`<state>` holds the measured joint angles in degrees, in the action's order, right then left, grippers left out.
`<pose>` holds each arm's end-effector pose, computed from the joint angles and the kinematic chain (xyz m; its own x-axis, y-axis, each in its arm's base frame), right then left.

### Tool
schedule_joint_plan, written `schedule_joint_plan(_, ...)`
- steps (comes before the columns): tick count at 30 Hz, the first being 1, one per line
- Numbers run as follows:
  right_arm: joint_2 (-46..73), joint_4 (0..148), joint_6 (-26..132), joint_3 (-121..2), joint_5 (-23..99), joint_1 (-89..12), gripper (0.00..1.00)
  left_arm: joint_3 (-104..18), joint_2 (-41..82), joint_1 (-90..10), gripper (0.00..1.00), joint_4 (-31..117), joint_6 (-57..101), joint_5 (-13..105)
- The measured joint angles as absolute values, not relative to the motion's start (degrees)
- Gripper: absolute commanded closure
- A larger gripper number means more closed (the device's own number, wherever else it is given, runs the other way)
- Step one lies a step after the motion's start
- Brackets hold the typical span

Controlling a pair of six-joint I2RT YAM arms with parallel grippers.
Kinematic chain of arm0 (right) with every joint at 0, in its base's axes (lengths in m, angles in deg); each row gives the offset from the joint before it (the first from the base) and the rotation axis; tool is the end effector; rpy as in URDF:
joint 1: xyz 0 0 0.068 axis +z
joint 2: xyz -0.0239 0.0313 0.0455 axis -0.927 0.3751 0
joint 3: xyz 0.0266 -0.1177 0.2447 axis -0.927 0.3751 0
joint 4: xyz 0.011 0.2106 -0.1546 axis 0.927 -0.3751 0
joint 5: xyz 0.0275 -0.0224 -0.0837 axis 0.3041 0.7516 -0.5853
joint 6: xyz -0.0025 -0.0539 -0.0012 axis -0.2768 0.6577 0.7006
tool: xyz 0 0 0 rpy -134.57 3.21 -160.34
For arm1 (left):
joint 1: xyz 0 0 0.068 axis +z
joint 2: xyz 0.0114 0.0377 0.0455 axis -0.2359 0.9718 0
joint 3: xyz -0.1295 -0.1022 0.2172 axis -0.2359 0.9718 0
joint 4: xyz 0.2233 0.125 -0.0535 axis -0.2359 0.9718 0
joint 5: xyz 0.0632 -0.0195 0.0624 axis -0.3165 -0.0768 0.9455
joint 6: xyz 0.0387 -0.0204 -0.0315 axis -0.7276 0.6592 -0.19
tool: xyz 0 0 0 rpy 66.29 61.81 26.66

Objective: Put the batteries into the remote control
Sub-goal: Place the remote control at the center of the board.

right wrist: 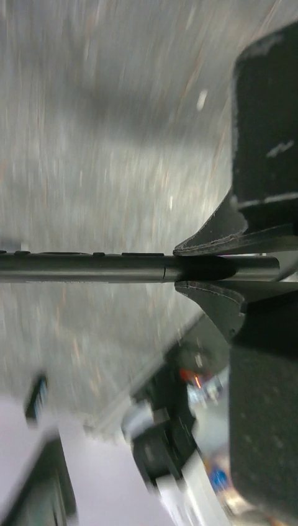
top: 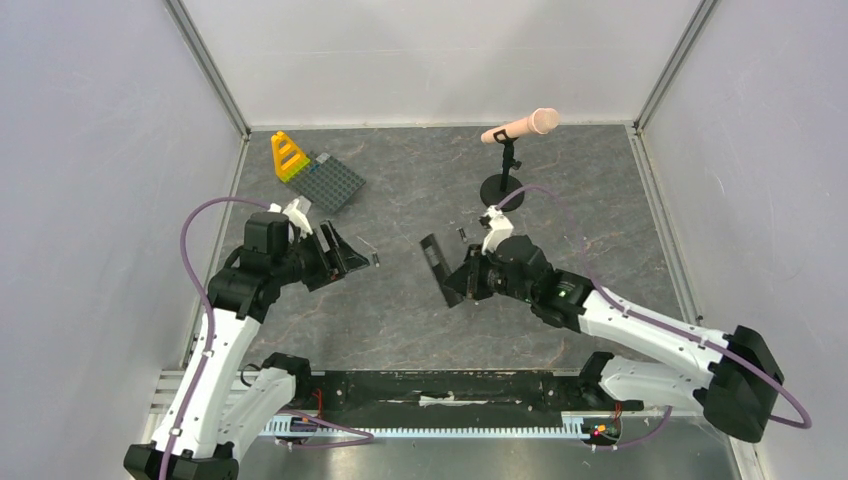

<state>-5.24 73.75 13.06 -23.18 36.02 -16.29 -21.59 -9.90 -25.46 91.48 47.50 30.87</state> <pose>0.1510 0.1969 0.2631 -0.7796 0.1786 -0.6002 -0.3955 0.6027 0.6931 0.1475 -0.0452 0.3149 -0.8027 -0.3961 -0.4459 -0.0014 0.7489 -0.6627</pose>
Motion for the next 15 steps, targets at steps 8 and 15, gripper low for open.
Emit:
schedule_joint_plan(8,-10.2,50.8,24.0,-23.2,8.1,-25.3,1.00,-21.6,-11.7,-25.5,0.23,94.0,46.3,35.7)
schedule_joint_plan(15,-6.6,45.0,31.4,-22.0,-9.9,-32.7,1.00,-21.3,-10.8,-25.5,0.24,93.8,46.3,35.5)
